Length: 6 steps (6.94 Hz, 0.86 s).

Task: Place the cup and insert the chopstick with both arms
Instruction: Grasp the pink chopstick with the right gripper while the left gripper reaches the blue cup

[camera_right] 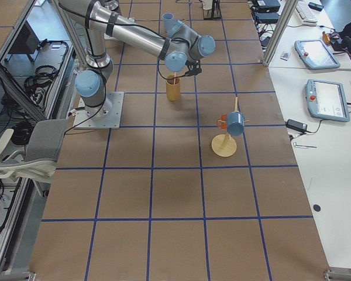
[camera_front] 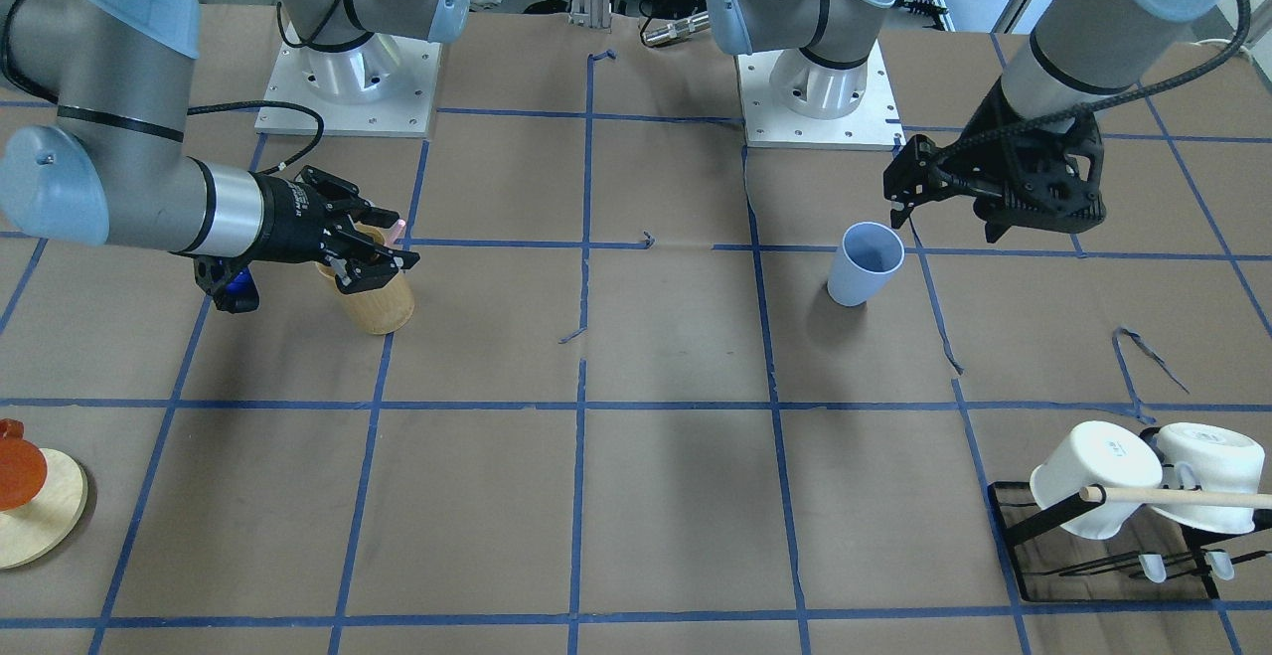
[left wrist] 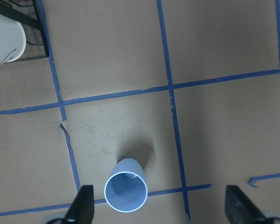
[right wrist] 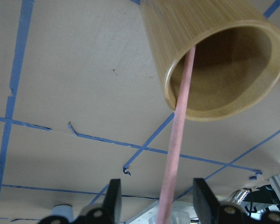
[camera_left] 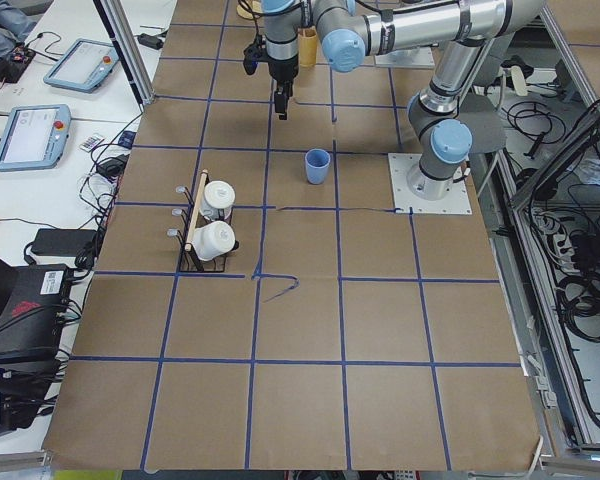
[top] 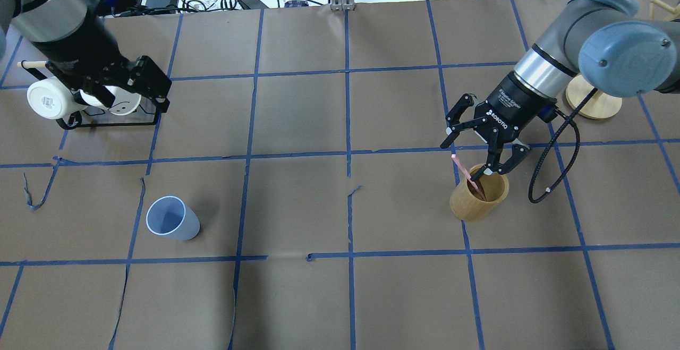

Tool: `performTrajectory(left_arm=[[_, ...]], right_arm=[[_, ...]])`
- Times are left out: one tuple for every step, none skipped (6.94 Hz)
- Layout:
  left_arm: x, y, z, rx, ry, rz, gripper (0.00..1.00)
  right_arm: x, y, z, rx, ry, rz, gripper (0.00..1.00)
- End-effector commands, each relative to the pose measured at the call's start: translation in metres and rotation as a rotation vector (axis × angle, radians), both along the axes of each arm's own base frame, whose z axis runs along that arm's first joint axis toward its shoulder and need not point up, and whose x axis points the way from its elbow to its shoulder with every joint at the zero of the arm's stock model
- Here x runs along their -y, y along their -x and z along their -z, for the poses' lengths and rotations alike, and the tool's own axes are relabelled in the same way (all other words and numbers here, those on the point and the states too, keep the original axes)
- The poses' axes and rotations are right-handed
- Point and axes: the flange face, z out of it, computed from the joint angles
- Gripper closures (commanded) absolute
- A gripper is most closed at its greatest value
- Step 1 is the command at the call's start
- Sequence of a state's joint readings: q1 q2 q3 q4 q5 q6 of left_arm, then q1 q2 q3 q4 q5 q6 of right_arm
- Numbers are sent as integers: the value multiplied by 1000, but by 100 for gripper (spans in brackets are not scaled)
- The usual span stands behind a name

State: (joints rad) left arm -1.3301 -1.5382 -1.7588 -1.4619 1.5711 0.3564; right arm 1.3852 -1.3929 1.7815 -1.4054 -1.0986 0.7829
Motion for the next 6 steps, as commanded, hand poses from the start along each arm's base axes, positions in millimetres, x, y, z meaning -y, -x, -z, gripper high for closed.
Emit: performTrajectory(left_arm=[[-13, -57, 75, -33, -74, -99, 1], [-27, -57, 104, -36, -102, -108, 2], [-38, -56, 125, -39, -122, -109, 2], [-49, -53, 142, -52, -158, -107, 3], [-55, -52, 150, -47, -180, -107, 3], [-58, -51, 149, -45, -189, -106, 3]], right_arm=[[0, -2, 0, 11, -9, 24, 74], [1, -2, -1, 9, -9, 26, 82], [1, -2, -1, 9, -9, 26, 100], [2, -1, -4, 5, -5, 26, 100], [2, -2, -10, -2, -4, 47, 100], [5, -2, -21, 14, 0, 88, 100]])
